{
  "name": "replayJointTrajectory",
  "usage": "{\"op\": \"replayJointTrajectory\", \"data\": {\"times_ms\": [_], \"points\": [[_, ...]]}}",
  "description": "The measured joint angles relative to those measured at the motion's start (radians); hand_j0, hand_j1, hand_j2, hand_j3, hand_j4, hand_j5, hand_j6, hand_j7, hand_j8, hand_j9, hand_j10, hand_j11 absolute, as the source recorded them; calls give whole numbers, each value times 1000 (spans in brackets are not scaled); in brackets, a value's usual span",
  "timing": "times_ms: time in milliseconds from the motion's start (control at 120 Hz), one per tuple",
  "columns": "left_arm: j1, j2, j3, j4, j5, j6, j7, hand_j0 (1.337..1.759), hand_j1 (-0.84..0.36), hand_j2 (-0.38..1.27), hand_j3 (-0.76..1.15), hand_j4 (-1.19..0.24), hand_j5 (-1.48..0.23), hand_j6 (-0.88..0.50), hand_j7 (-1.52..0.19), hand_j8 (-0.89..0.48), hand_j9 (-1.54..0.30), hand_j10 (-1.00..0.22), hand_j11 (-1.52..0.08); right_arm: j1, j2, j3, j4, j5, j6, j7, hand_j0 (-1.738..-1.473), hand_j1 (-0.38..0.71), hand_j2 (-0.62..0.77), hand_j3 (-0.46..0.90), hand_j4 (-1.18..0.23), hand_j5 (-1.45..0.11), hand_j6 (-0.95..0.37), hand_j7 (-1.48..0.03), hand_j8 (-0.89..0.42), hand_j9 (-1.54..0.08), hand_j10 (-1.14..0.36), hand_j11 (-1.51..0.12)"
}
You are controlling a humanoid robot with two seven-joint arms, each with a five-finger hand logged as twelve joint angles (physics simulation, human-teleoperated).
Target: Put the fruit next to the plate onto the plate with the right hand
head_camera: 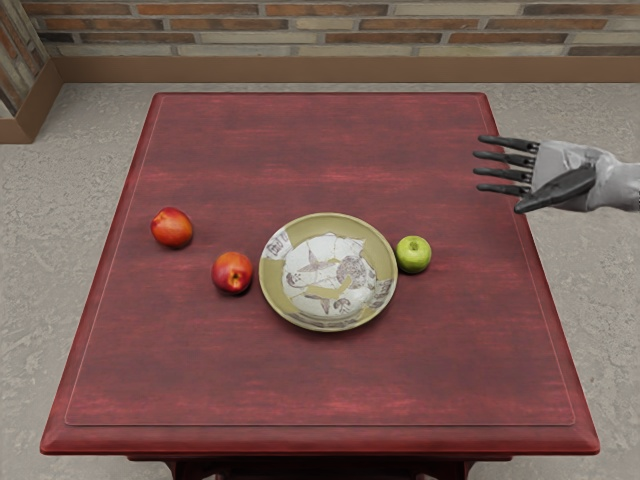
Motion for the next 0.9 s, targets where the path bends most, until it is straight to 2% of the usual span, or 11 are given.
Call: {"op": "replayJointTrajectory", "data": {"times_ms": [217,333,483,592,700,900], "points": [[0,0,0,0,0,0,0,1658,55,49,0,-245,-318,-245,-318,-245,-318,-245,-318,33,0,1,17,-36,0,3,-1658,-308,-6,0,-32,-45,-31,-45,-32,-45,-33,-45],[0,0,0,0,0,0,0,1658,55,49,0,-245,-318,-245,-318,-245,-318,-245,-318,49,0,53,41,-219,0,26,-1658,-307,-6,0,-34,-46,-33,-47,-33,-46,-34,-46],[0,0,0,0,0,0,0,1658,55,49,0,-245,-318,-245,-318,-245,-318,-245,-318,56,-21,135,213,-558,0,89,-1658,-306,-6,0,-36,-48,-36,-48,-36,-48,-36,-48],[0,0,0,0,0,0,0,1658,55,49,0,-245,-318,-245,-318,-245,-318,-245,-318,54,-38,154,341,-724,0,109,-1658,-303,-7,0,-39,-51,-39,-51,-39,-51,-39,-51],[0,0,0,0,0,0,0,1658,55,49,0,-245,-318,-245,-318,-245,-318,-245,-318,42,-37,155,434,-840,-19,129,-1658,-294,-8,0,-48,-61,-49,-61,-48,-61,-48,-61],[0,0,0,0,0,0,0,1658,55,49,0,-245,-318,-245,-318,-245,-318,-245,-318,-28,-32,156,539,-981,-213,177,-1658,-248,-15,0,-88,-111,-89,-111,-88,-111,-87,-111]]}}
